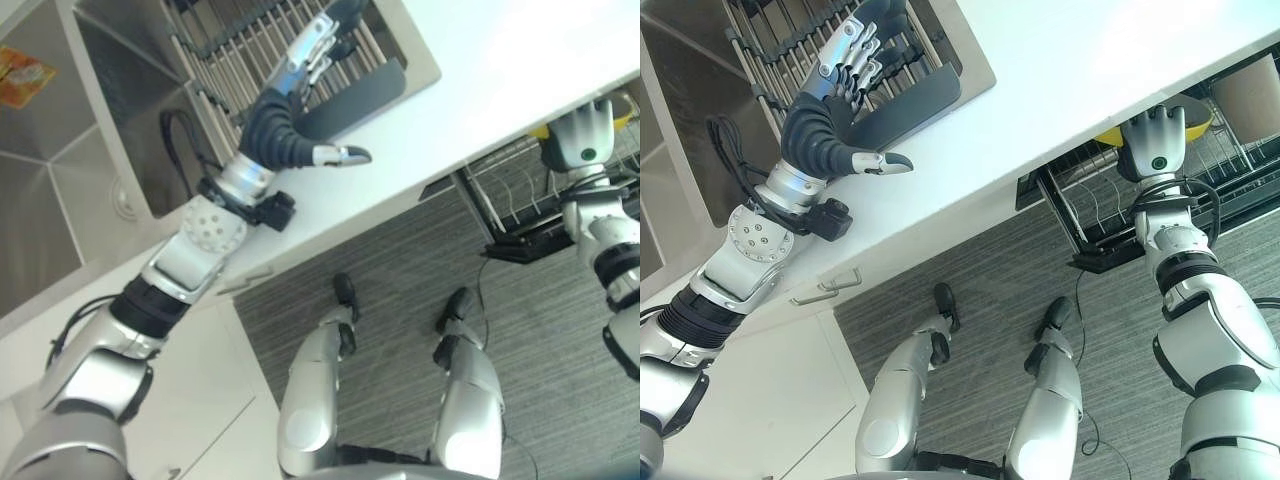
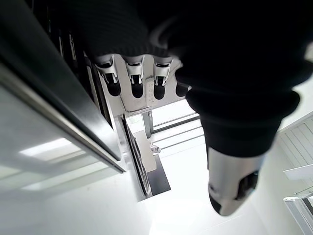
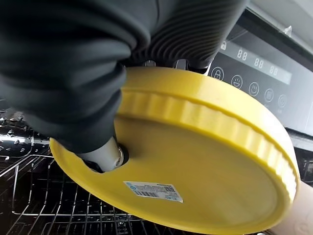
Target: Place the dishes in the dishwasher.
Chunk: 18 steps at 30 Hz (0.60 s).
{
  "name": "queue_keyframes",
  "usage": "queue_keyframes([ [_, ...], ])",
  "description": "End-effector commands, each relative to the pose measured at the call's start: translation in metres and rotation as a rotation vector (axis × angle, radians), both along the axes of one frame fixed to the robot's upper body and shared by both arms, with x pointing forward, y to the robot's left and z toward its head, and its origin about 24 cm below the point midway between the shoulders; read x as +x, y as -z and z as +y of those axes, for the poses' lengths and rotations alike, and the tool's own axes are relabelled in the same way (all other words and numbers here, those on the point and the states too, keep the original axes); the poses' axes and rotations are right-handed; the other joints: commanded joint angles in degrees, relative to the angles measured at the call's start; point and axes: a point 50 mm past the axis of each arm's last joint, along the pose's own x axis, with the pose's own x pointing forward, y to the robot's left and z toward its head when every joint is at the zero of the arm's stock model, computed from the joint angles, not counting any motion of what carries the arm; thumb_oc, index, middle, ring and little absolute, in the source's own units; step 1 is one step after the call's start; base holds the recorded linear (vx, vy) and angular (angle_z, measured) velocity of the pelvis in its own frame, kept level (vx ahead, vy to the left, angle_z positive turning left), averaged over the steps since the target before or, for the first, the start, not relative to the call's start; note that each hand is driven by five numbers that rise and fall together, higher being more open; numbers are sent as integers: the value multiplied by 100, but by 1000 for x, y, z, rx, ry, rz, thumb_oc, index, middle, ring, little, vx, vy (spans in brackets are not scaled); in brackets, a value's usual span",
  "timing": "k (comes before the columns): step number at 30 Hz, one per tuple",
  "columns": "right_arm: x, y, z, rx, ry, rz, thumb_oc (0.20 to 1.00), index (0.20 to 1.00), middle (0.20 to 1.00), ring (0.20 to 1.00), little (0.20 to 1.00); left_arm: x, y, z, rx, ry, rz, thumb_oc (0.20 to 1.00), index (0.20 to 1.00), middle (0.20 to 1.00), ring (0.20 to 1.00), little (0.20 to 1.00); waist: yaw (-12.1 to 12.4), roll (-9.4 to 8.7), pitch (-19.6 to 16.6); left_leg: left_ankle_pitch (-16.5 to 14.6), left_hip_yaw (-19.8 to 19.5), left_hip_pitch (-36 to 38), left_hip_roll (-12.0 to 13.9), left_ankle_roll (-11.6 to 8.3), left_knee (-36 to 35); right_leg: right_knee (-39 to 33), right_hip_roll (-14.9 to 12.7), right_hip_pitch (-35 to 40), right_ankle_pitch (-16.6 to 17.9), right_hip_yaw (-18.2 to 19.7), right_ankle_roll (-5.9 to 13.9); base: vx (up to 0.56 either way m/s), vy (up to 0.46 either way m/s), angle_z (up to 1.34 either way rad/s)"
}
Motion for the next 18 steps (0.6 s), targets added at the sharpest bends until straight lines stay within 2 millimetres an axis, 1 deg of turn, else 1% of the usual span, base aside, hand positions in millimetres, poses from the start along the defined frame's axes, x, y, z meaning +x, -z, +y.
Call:
queue_keyframes([
  [1, -4, -85, 22, 24, -119, -405, 200, 200, 200, 200, 200, -7, 14, -21, -10, 92, 11, 1000, 1000, 1000, 1000, 1000, 144, -10, -149, -532, -176, 102, 673, -918, 25, 332, -720, -398, -327, 195, 902, -28, 44, 0],
  [3, -4, -86, 24, 36, -121, -415, 200, 200, 200, 200, 200, -7, 14, -23, -12, 95, 12, 1000, 1000, 1000, 1000, 1000, 150, -3, -149, -513, -165, 83, 676, -932, -1, 317, -728, -413, -321, 188, 902, -15, 41, 1],
  [5, -3, -88, 25, 85, -128, -431, 200, 200, 200, 200, 200, -7, 14, -25, -10, 99, 18, 1000, 1000, 1000, 1000, 1000, 171, 20, -149, -490, -155, 37, 688, -938, -12, 336, -752, -456, -313, 168, 902, -9, 40, 1],
  [7, 0, -89, 25, 163, -142, -404, 200, 200, 200, 200, 200, -7, 13, -27, -7, 112, 25, 1000, 1000, 1000, 1000, 1000, 198, 28, -149, -479, -152, 36, 686, -944, -30, 355, -767, -456, -315, 141, 902, 0, 0, 0],
  [10, 3, -89, 27, 189, -153, -361, 200, 200, 200, 200, 200, -7, 13, -29, -4, 117, 29, 1000, 1000, 1000, 1000, 1000, 221, 25, -149, -465, -170, 21, 685, -950, -38, 349, -771, -450, -308, 127, 902, 0, 0, 0],
  [14, 8, -89, 30, 256, -181, -269, 200, 200, 200, 200, 200, -6, 11, -30, 2, 119, 30, 1000, 1000, 1000, 1000, 1000, 249, 0, -149, -439, -204, -25, 705, -971, -27, 364, -780, -469, -299, 110, 902, 11, -1, 3],
  [18, 15, -87, 37, 331, -225, -148, 200, 200, 200, 200, 200, -3, 11, -31, 11, 121, 41, 1000, 1000, 1000, 1000, 1000, 284, -26, -149, -412, -238, -85, 729, -987, -30, 405, -797, -511, -305, 96, 902, 25, 9, 3],
])
